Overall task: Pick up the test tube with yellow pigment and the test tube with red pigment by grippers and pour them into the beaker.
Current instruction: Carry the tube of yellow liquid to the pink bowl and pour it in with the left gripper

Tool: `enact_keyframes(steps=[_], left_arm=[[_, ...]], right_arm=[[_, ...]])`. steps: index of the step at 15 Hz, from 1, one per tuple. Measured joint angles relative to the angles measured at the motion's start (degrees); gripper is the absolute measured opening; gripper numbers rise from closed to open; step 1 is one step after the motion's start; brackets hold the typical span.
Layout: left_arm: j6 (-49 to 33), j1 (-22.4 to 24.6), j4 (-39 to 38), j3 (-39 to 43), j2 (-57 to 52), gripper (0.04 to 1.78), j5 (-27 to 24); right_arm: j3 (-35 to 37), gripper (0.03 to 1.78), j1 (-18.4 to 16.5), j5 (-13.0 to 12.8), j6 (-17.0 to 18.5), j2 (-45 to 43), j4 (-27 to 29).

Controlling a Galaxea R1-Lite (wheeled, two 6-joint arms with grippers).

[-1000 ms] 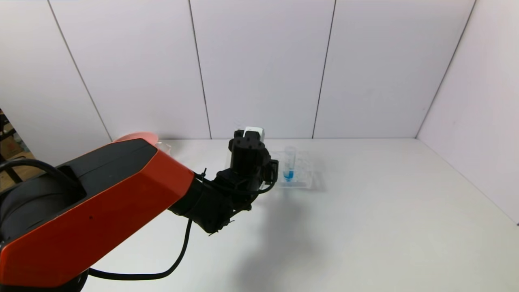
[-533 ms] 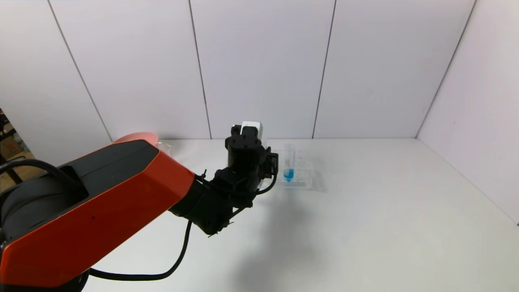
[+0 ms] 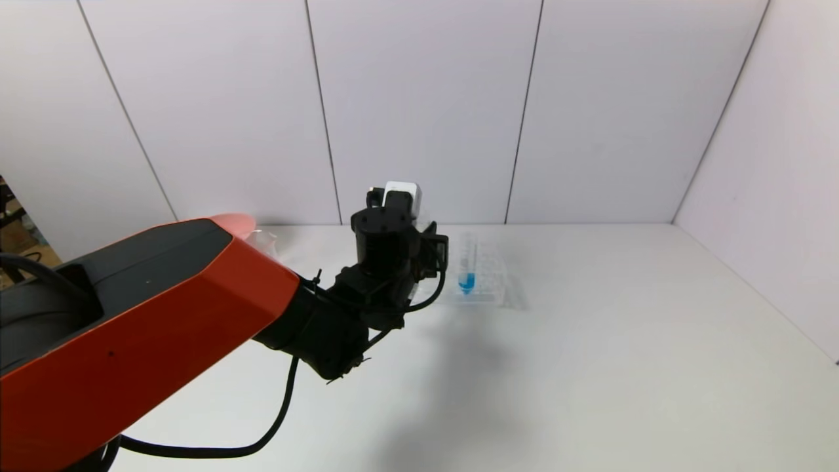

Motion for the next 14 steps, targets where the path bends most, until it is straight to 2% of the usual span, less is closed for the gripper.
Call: enact_keyframes(steps=[7, 11, 14], left_arm=[[1.96, 0.00, -0.04, 2.32, -5.46, 0.44, -0.18], [6.05, 0.04, 0.57, 4.02, -9.68, 0.44, -0.84], [6.72, 0.32, 4.33, 4.44, -12.92, 0.44, -0.84]], right_arm=[[0.00, 1.70, 0.00, 0.00, 0.00, 0.00, 0.00], [0.00, 1.70, 0.00, 0.00, 0.00, 0.01, 0.00], [0.00, 1.70, -0.02, 0.00, 0.02, 0.00, 0.00]])
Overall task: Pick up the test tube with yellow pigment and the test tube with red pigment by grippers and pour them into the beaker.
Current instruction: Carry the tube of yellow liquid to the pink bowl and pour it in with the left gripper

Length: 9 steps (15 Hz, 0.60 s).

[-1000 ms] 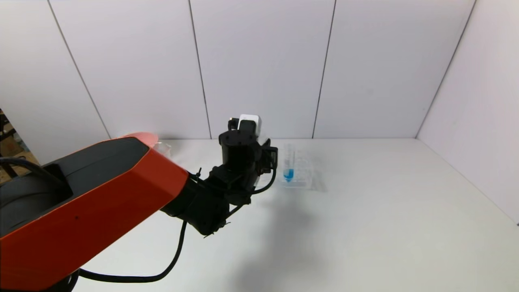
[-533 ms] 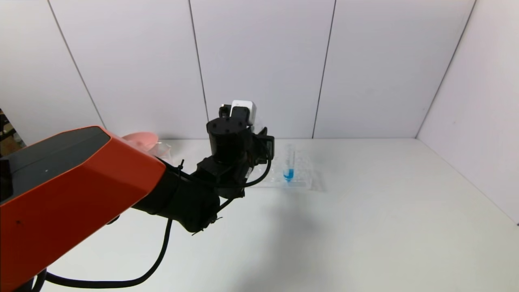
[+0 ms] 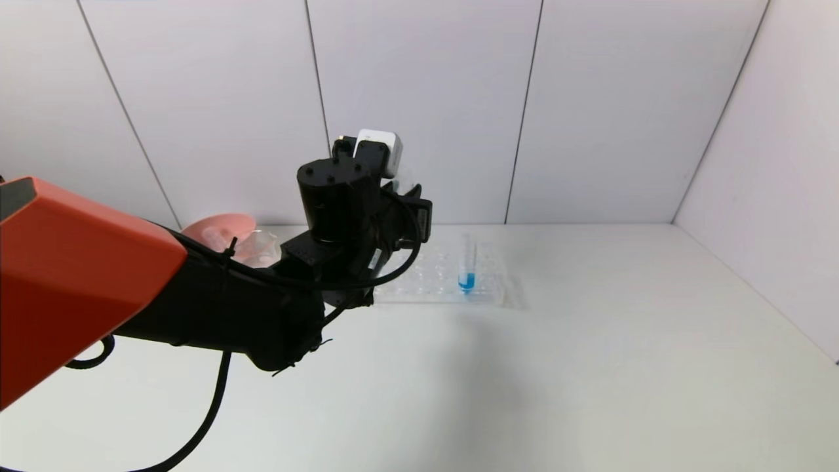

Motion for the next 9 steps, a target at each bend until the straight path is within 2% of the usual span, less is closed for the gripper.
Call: enact_keyframes(steps=[9], left_arm=[[-0.02, 4.21, 15.51, 0.02, -9.68, 0.44, -2.01]], right_arm=[[0.00, 1.70, 0.05, 0.00, -0.02, 0.00, 0.00]])
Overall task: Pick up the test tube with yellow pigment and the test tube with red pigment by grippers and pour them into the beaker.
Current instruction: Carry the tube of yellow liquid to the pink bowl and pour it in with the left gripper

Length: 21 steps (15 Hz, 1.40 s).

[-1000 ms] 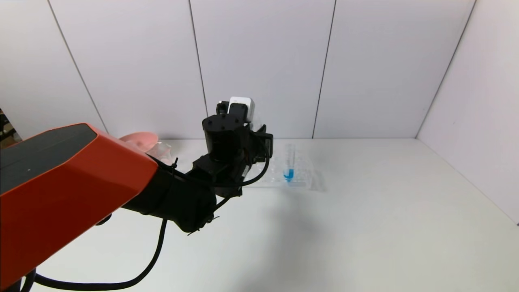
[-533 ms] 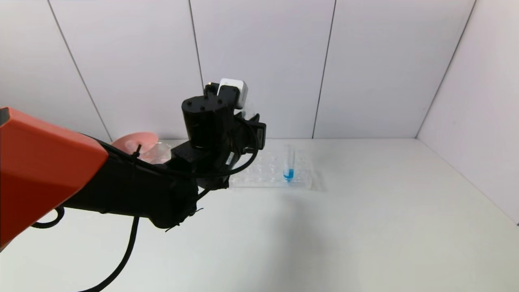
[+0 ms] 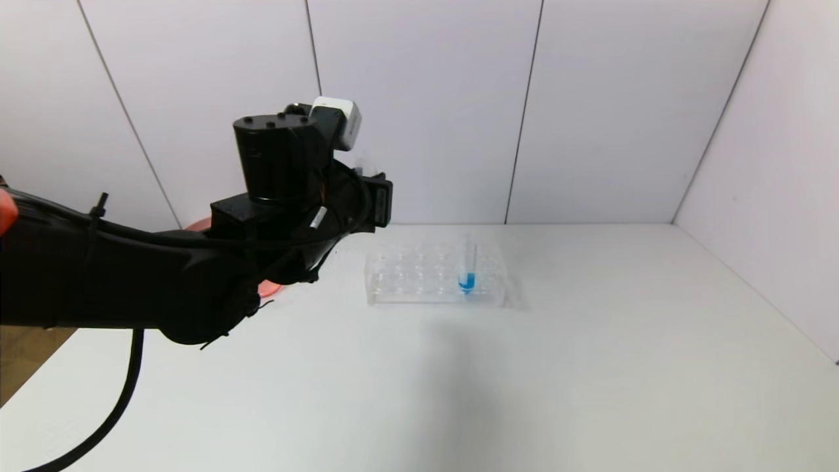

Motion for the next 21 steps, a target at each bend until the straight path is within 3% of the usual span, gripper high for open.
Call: enact_keyframes(steps=[6, 16, 21], left_arm=[[-0.09, 5.40, 5.61, 3.69, -6.45, 0.44, -1.74], [-0.59, 19.55, 12.46, 5.63, -12.52, 0.44, -15.91], [-0.65, 29.37, 13.35, 6.49, -14.53, 0.44, -24.42]], right_arm=[[0.00, 1.70, -0.02, 0.00, 0.02, 0.01, 0.00], [0.02, 1.70, -0.02, 0.00, 0.02, 0.00, 0.00], [0.02, 1.70, -0.02, 0.00, 0.00, 0.00, 0.00]])
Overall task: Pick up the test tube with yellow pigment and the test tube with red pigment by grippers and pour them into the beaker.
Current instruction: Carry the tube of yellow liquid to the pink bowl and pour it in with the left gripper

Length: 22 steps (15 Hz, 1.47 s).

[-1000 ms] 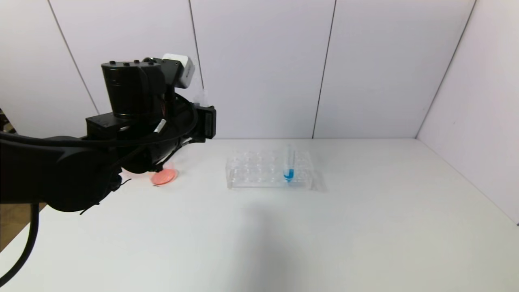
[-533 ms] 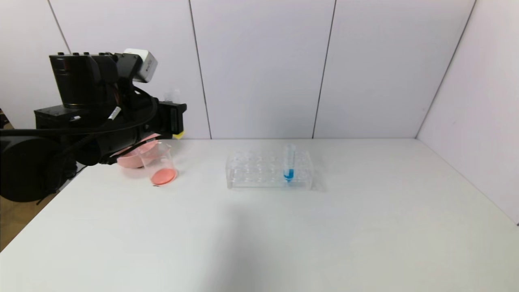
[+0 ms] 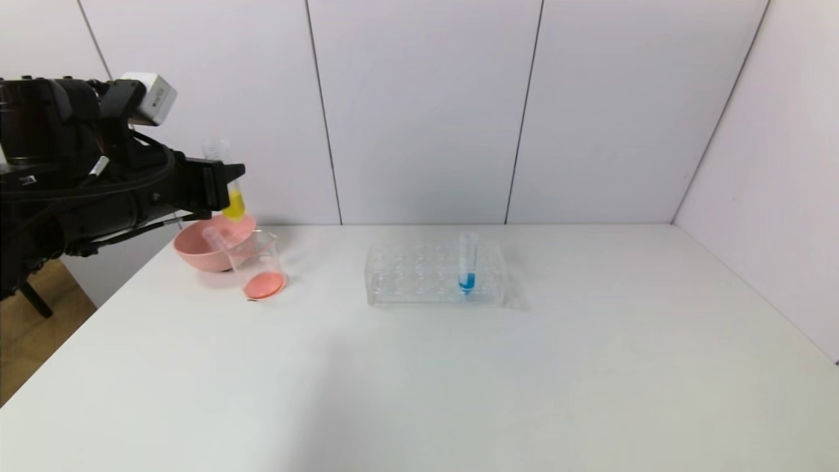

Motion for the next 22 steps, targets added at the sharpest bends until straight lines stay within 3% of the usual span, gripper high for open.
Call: enact_keyframes(steps=[7, 10, 22], left_arm=[[0.01, 10.15, 0.06, 1.71, -1.43, 0.44, -7.80], [0.09, 13.04, 0.00, 1.95, -1.05, 0.44, -8.79], [0.61, 15.58, -2.84, 0.39, 6.05, 0.44, -9.12]], right_arm=[[-0.02, 1.70, 0.00, 0.00, 0.00, 0.00, 0.00], [-0.02, 1.70, 0.00, 0.00, 0.00, 0.00, 0.00], [-0.02, 1.70, 0.00, 0.02, 0.00, 0.00, 0.00]])
